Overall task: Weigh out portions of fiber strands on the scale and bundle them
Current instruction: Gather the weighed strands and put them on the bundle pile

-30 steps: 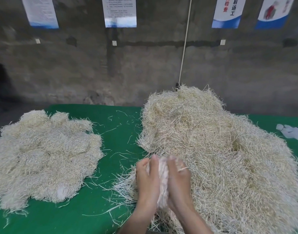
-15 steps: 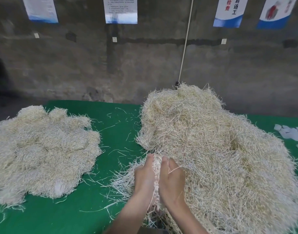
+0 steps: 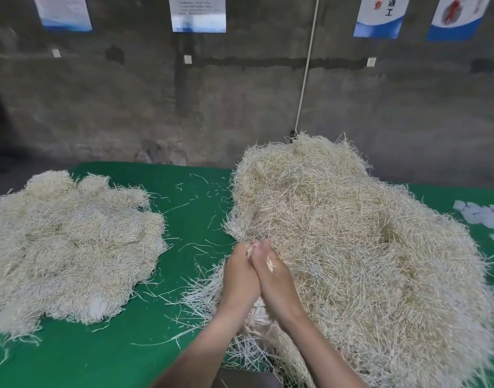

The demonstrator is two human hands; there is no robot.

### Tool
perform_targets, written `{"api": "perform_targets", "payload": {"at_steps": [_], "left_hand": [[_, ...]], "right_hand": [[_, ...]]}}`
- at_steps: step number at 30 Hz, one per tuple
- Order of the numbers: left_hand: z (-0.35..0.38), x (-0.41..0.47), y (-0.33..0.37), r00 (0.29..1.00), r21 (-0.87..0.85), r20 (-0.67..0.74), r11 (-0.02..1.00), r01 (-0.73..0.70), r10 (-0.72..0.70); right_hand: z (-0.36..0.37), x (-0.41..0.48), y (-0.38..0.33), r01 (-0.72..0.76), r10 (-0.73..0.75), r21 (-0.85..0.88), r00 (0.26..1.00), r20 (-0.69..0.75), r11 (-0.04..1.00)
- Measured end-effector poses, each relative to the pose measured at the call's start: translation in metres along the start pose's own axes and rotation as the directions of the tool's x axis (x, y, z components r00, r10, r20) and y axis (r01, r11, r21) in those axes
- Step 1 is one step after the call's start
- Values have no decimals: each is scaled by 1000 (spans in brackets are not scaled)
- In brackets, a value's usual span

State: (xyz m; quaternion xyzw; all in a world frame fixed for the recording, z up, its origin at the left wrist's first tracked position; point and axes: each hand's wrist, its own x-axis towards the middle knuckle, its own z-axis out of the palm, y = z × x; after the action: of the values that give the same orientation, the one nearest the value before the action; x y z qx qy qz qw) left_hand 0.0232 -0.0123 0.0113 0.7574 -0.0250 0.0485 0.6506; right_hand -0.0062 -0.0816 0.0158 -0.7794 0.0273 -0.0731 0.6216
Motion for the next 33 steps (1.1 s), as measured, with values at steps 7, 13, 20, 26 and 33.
{"api": "perform_targets", "payload": {"at_steps": [7,13,20,26,33], "left_hand": [[1,-6,-3,858,-421,240,748,514,-454],[-7,4,4,894,-416,-61,825,381,-444],[1,-2,6,955,-337,17,897,285,-297],[0,-15,-9,875,-267,62,837,477,-479],[-3,-9,-15,985,2,76,988,155,-155]], "right_hand": [[-4,12,1,38,-5,98,947,-321,994],[22,-16,14,218,-297,-321,929,-222,921],[3,-4,13,139,-222,-238,902,-370,961],[-3,-4,27,48,-144,-354,958,-250,934],[0,-5,11,1,-7,246,1000,23,969]]}}
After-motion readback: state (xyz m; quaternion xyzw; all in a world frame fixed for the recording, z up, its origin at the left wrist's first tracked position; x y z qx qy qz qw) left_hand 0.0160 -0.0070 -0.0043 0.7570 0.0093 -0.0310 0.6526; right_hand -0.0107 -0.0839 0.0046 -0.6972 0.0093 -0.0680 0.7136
